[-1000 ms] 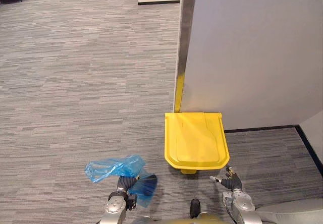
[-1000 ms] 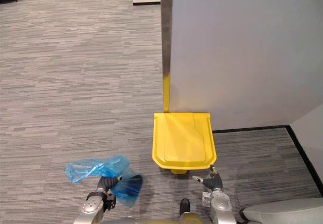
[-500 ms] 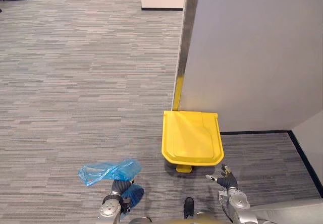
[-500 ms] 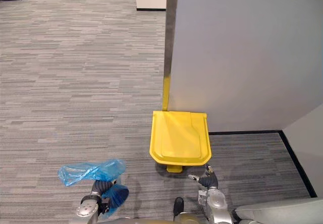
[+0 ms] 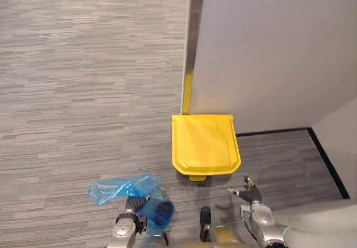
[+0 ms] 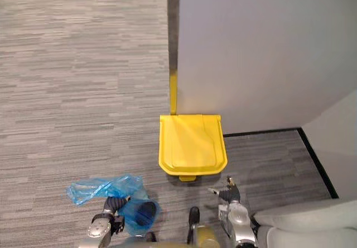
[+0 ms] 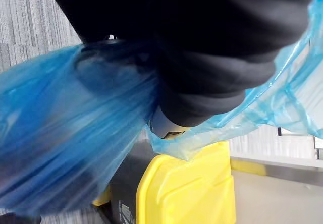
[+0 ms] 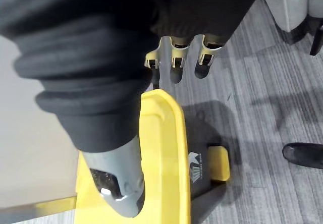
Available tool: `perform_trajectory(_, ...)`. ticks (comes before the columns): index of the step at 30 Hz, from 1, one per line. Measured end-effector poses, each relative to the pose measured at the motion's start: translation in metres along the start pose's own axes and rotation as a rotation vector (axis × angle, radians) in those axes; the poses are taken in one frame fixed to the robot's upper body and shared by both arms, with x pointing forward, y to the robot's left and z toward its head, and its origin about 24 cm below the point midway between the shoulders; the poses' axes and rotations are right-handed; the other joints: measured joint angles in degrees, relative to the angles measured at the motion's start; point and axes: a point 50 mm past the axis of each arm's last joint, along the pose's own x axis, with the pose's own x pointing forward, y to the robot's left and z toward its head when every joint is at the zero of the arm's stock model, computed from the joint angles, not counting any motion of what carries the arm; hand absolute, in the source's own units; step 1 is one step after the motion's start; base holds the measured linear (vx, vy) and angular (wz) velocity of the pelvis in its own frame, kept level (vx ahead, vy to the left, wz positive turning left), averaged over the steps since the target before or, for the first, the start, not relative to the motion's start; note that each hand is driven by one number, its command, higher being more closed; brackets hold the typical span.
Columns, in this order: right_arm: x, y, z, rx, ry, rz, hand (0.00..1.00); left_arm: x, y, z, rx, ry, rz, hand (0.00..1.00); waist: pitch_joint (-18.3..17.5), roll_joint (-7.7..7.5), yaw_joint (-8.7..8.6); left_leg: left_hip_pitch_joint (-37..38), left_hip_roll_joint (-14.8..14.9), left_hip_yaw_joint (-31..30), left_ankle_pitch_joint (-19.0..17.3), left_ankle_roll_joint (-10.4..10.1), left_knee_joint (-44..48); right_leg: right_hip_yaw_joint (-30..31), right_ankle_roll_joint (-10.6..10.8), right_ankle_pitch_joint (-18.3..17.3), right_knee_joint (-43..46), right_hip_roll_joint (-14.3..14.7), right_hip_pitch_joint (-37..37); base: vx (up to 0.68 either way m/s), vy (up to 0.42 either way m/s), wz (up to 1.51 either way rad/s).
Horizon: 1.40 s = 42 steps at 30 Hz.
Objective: Gather rubbish on tea table into small bin, then transfer packed bag to large trash can.
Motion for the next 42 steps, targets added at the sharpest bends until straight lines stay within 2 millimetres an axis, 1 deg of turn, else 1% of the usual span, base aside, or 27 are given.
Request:
perform_trajectory(1, -0.001, -0.002, -0.004, 0.001, 0.013, -0.014, 0.0, 0.003, 0.005, 0.005, 0.014, -0.013, 0.009, 1.0, 0.86, -0.53, 0.17, 0.08, 0.13, 0.04, -2.03, 0.02, 3.15, -0.44, -0.05, -0.15, -4.82, -0.21, -0.76, -0.07, 0.033, -0.08)
perform_trajectory(2, -0.002, -0.003, -0.006, 0.001, 0.02, -0.018, 0.0, 0.004, 0.009, 0.007, 0.027, -0.02, 0.014, 1.0, 1.15, -0.96, 0.11, 0.02, 0.01, 0.01, -2.76, 0.02, 4.47, -0.72, 0.45, 0.51, -9.07, -0.33, -0.83, 0.0, -0.009, 0.08)
perform_trajectory(3, -0.003, -0.004, -0.009, 0.0, 0.031, -0.021, 0.0, 0.007, 0.015, 0.011, 0.041, -0.031, 0.025, 1.0, 1.66, -2.43, -0.31, -0.05, -0.91, -0.08, -3.58, -0.21, 6.15, -1.57, 1.09, 2.06, -16.96, -0.66, -0.21, 0.07, -0.104, 0.28)
perform_trajectory(4, -0.004, -0.006, -0.011, 0.002, 0.041, -0.029, 0.0, 0.009, 0.02, 0.015, 0.053, -0.042, 0.038, 1.0, 2.3, -3.51, -0.73, 0.16, -1.62, -0.29, -4.93, -0.89, 7.74, -2.44, 1.36, 2.15, -19.64, -1.59, 0.23, 0.06, -0.106, 0.36)
perform_trajectory(5, -0.004, -0.009, -0.013, 0.005, 0.046, -0.039, 0.0, 0.01, 0.021, 0.016, 0.056, -0.047, 0.04, 1.0, 2.01, -4.12, -0.9, 0.27, -1.71, -0.78, -5.89, -1.45, 8.68, -2.06, 0.53, 3.43, -19.8, -1.69, 0.7, 0.14, -0.151, 0.33)
perform_trajectory(7, -0.004, -0.02, -0.014, 0.011, 0.052, -0.078, 0.0, 0.013, 0.015, 0.023, 0.044, -0.071, 0.032, 1.0, 2.35, -1.66, -1.04, 0.27, -0.02, -1.73, -6.94, -2.36, 9.25, -2.95, 0.84, 4.12, -19.02, -0.87, 0.93, 0.18, -0.114, 0.23)
perform_trajectory(8, -0.004, -0.023, -0.014, 0.022, 0.052, -0.088, 0.0, 0.014, 0.012, 0.025, 0.038, -0.08, 0.027, 1.0, 2.29, -0.75, -1.06, 0.35, 0.92, -2.05, -7.23, -2.52, 8.62, -4.1, 0.33, 3.57, -18.32, -0.43, 0.72, 0.16, -0.106, 0.17)
perform_trajectory(9, -0.004, -0.024, -0.014, 0.033, 0.053, -0.094, 0.0, 0.014, 0.011, 0.026, 0.035, -0.082, 0.025, 1.0, 2.25, -0.24, -1.03, 0.49, 1.57, -2.2, -7.28, -2.62, 8.16, -4.31, -0.74, 2.72, -16.54, -0.31, 0.12, 0.19, -0.133, 0.18)
perform_trajectory(10, -0.005, -0.03, -0.015, 0.063, 0.054, -0.117, 0.0, 0.014, 0.009, 0.027, 0.029, -0.083, 0.021, 1.0, 2.38, -0.19, -0.95, 1.5, 2.13, -2.55, -7.74, -3.46, 8.14, -3.76, -5.7, -0.74, -6.11, -1.09, -2.58, 0.17, -0.112, 0.29)
perform_trajectory(11, -0.01, -0.038, -0.024, 0.095, 0.079, -0.152, 0.0, 0.012, 0.009, 0.022, 0.026, -0.069, 0.02, 1.0, 1.89, -0.9, -1.23, 2.98, 2.08, -3.28, -8.84, -4.54, 8.46, -2.75, -5.14, -3.79, -0.54, -1.78, -2.22, 0.23, -0.123, 0.27)
perform_trajectory(12, -0.012, -0.042, -0.028, 0.108, 0.09, -0.168, 0.0, 0.01, 0.01, 0.019, 0.025, -0.06, 0.021, 1.0, 1.55, -1.09, -0.91, 3.73, 2.25, -3.25, -9.68, -5.11, 8.73, -2.53, -5.19, -2.83, -0.72, -1.63, -1.72, 0.26, -0.098, 0.06)
perform_trajectory(13, -0.013, -0.049, -0.029, 0.135, 0.092, -0.201, 0.0, 0.007, 0.009, 0.011, 0.018, -0.034, 0.022, 1.0, 0.61, 0.53, -0.7, 4.12, 4.1, -2.86, -10.67, -6.12, 9.36, -3.0, -5.27, -3.42, 0.22, 0.03, -1.79, 0.31, -0.123, -0.17)
perform_trajectory(14, -0.013, -0.052, -0.028, 0.15, 0.091, -0.222, 0.0, 0.005, 0.008, 0.008, 0.01, -0.024, 0.02, 1.0, -0.23, 1.62, -0.85, 4.08, 5.46, -2.14, -10.25, -6.51, 8.11, -3.6, -5.36, -3.45, -1.1, 1.72, -1.89, 0.25, -0.081, -0.2)
perform_trajectory(15, -0.013, -0.053, -0.027, 0.153, 0.086, -0.226, 0.0, 0.005, 0.007, 0.008, 0.003, -0.024, 0.02, 1.0, -0.44, 1.93, -0.99, 4.1, 5.89, -1.32, -9.5, -6.8, 7.0, -3.57, -5.65, -3.24, -1.91, 2.38, -2.13, 0.23, -0.08, -0.22)
perform_trajectory(16, -0.01, -0.053, -0.022, 0.159, 0.068, -0.228, 0.0, 0.004, 0.005, 0.007, -0.011, -0.02, 0.022, 1.0, -0.73, 2.31, -1.03, 4.16, 6.25, 0.33, -8.06, -7.16, 5.22, -3.25, -6.54, -2.63, -3.38, 3.45, -2.68, 0.2, -0.06, -0.28)
perform_trajectory(17, -0.008, -0.052, -0.017, 0.162, 0.055, -0.223, 0.0, 0.004, 0.004, 0.007, -0.016, -0.021, 0.02, 1.0, -0.78, 2.32, -1.1, 4.03, 6.18, 1.14, -6.55, -7.17, 3.87, -2.84, -6.8, -2.24, -4.47, 3.98, -3.16, 0.18, -0.057, -0.28)
perform_trajectory(19, -0.006, -0.051, -0.018, 0.162, 0.063, -0.219, 0.0, 0.005, 0.004, 0.007, -0.016, -0.021, 0.019, 1.0, -0.81, 2.33, -1.32, 4.07, 5.91, 1.7, -4.4, -7.05, 2.54, -2.29, -7.4, -1.3, -6.35, 4.6, -2.9, 0.12, -0.038, -0.2)
perform_trajectory(22, -0.008, -0.049, -0.03, 0.158, 0.118, -0.214, 0.0, 0.005, 0.003, 0.005, -0.015, -0.009, 0.018, 1.0, -0.95, 2.52, -1.37, 4.08, 4.97, 1.28, -1.44, -7.22, 2.0, -1.8, -7.48, 0.02, -9.57, 4.39, -1.26, 0.11, 0.007, -0.06)
perform_trajectory(25, -0.01, -0.047, -0.04, 0.142, 0.166, -0.204, 0.0, 0.004, 0.003, -0.003, -0.011, 0.025, 0.015, 1.0, -2.11, 3.33, -1.38, 4.04, 4.58, 1.09, 0.65, -7.94, 1.0, -2.05, -6.54, 2.45, -14.83, 4.28, 1.3, 0.05, 0.061, 0.09)
perform_trajectory(29, -0.009, -0.036, -0.041, 0.105, 0.18, -0.155, 0.0, 0.003, 0.002, -0.009, -0.005, 0.051, 0.01, 1.0, -2.91, 3.71, -1.3, 3.51, 3.46, -0.26, 2.2, -8.24, -1.18, -2.44, -6.01, 6.43, -21.67, 3.94, 3.28, 0.01, 0.074, 0.11)
perform_trajectory(33, -0.002, -0.022, -0.03, 0.05, 0.155, -0.085, 0.0, 0.002, -0.002, -0.013, 0.007, 0.068, -0.008, 1.0, -2.99, 3.74, -1.19, 2.77, 2.46, -0.84, 2.91, -8.28, -2.56, -3.45, -5.95, 10.08, -27.8, 3.42, 5.45, -0.03, 0.049, 0.19)
perform_trajectory(36, 0.005, -0.003, -0.014, -0.003, 0.106, -0.007, 0.0, 0.002, -0.002, -0.014, 0.009, 0.068, -0.007, 1.0, -3.05, 3.7, -0.86, 1.58, 2.11, -1.92, 2.9, -8.28, -2.81, -3.93, -5.98, 12.77, -32.12, 3.13, 6.43, -0.05, 0.033, 0.14)
perform_trajectory(38, 0.011, 0.013, 0.005, -0.028, 0.044, 0.051, 0.0, 0.003, -0.004, -0.012, 0.012, 0.061, -0.015, 1.0, -3.06, 3.69, 0.07, 0.12, 1.91, -2.48, 2.87, -8.33, -2.87, -4.8, -6.0, 14.44, -34.6, 2.37, 6.62, -0.06, 0.049, 0.22)
perform_trajectory(39, 0.012, 0.017, 0.01, -0.034, 0.026, 0.062, 0.0, 0.003, -0.004, -0.01, 0.012, 0.056, -0.017, 1.0, -3.05, 3.69, 0.25, -0.24, 1.91, -2.93, 2.86, -8.33, -2.87, -5.17, -5.98, 14.66, -34.91, 2.3, 6.61, -0.06, 0.037, 0.32)
perform_trajectory(40, 0.015, 0.024, 0.024, -0.042, -0.021, 0.085, 0.0, 0.004, -0.005, -0.008, 0.012, 0.044, -0.018, 1.0, -3.01, 3.64, 0.47, -0.94, 1.94, -3.36, 2.82, -8.35, -2.87, -5.77, -6.34, 15.04, -35.54, 2.25, 6.58, -0.05, 0.008, 0.25)
perform_trajectory(41, 0.017, 0.027, 0.031, -0.047, -0.043, 0.095, 0.0, 0.004, -0.005, -0.007, 0.011, 0.041, -0.017, 1.0, -3.0, 3.63, 0.66, -1.17, 1.94, -3.42, 2.8, -8.36, -2.87, -6.06, -6.26, 15.18, -35.73, 2.23, 6.56, -0.06, 0.008, 0.3)
perform_trajectory(42, 0.02, 0.035, 0.05, -0.056, -0.105, 0.117, 0.0, 0.005, -0.005, -0.004, 0.01, 0.027, -0.016, 1.0, -2.98, 3.59, 1.14, -1.93, 1.95, -3.47, 2.68, -8.45, -2.71, -6.76, -6.11, 15.66, -36.45, 2.21, 6.56, -0.07, 0.005, 0.21)
